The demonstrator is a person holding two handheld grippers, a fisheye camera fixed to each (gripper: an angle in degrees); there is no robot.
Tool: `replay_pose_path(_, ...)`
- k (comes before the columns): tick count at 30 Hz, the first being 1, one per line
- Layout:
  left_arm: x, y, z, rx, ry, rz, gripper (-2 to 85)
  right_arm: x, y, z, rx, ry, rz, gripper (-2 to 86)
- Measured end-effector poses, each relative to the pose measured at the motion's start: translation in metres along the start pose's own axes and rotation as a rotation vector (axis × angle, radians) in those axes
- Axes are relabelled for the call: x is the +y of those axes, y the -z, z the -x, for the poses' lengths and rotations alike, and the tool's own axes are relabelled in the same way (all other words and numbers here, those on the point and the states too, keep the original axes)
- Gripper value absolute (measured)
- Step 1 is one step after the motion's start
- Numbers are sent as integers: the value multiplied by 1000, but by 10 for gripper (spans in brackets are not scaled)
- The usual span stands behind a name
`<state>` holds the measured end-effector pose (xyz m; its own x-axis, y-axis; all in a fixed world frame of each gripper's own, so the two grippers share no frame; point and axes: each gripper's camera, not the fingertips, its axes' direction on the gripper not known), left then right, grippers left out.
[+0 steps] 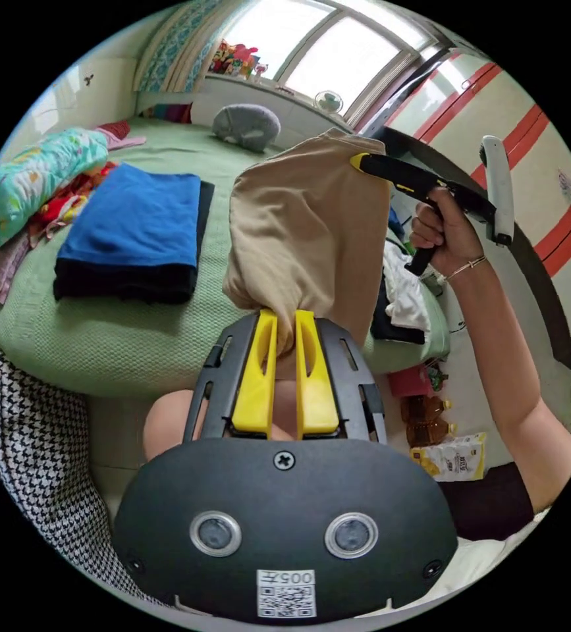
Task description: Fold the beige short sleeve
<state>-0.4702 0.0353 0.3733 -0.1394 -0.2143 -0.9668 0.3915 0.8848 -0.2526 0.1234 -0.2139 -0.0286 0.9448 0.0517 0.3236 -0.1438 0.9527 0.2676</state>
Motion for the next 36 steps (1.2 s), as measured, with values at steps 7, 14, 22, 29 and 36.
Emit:
replay_pose_path(7,-51,81,34,-107,-20,-74,57,-95,8,56,-65,55,-89,23)
replay_pose_path(14,-145,52,115,-330,35,105,50,-185,-122,94,-77,-23,147,74)
replay_pose_path(22,-164,-15,199,-270,180,264,49,-76,-207,150,-223,132,361,109)
replay_pose_path(29,-173,-9,208,-211,161,257,47,5,-220,164,-291,147,406,78)
replay_pose_path(36,-189,-9,189,-264,95,284,42,4,-203,170,-228,209,412,-11)
